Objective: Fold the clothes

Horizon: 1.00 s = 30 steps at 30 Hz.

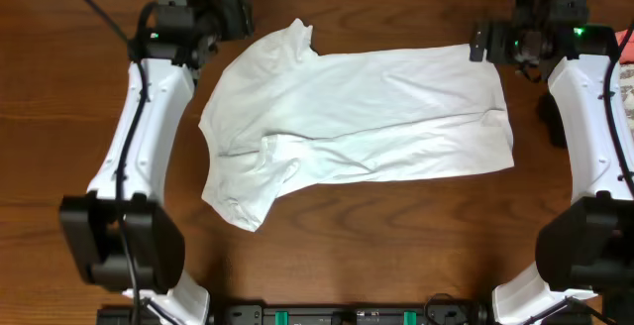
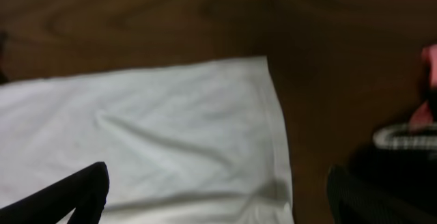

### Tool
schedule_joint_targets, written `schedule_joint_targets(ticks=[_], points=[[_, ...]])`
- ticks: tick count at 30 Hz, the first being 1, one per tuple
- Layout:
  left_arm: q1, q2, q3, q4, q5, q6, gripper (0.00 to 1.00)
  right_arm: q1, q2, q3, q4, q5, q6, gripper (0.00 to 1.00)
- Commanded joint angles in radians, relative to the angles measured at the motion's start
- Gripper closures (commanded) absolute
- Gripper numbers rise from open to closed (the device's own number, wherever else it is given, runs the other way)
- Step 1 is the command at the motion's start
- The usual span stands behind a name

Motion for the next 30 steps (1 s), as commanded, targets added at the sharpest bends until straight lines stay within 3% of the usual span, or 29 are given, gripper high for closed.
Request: schedule_joint_targets(ticks=[1, 8, 11, 19, 23, 30], points=[[0.006, 0.068, -0.003, 0.081, 0.014, 0.062, 0.3, 0.01, 0.026, 0.025, 0.063, -0.01, -0.033, 0.01], [0.042, 0.209, -0.003, 0.354, 0.013, 0.035, 0.31, 0.004, 0.154, 0.026, 0.243, 0.066, -0.071, 0.01], [0.054, 0.272, -0.003, 0.443, 0.013, 0.016, 0.44, 0.002, 0.217, 0.026, 0.303, 0.095, -0.079, 0.01], [0.057, 0.405, -0.001, 0.514, 0.014, 0.004, 0.46, 0.002, 0.364, 0.026, 0.426, 0.153, -0.089, 0.01], [0.058, 0.434, 0.05, 0.378, 0.066, 0.005, 0.52, 0.002, 0.397, 0.026, 0.433, 0.167, -0.089, 0.01], [0.053, 0.438, 0.402, -0.134, 0.079, 0.04, 0.58, 0.006, 0.399, 0.061, 0.364, 0.166, -0.066, 0.01]])
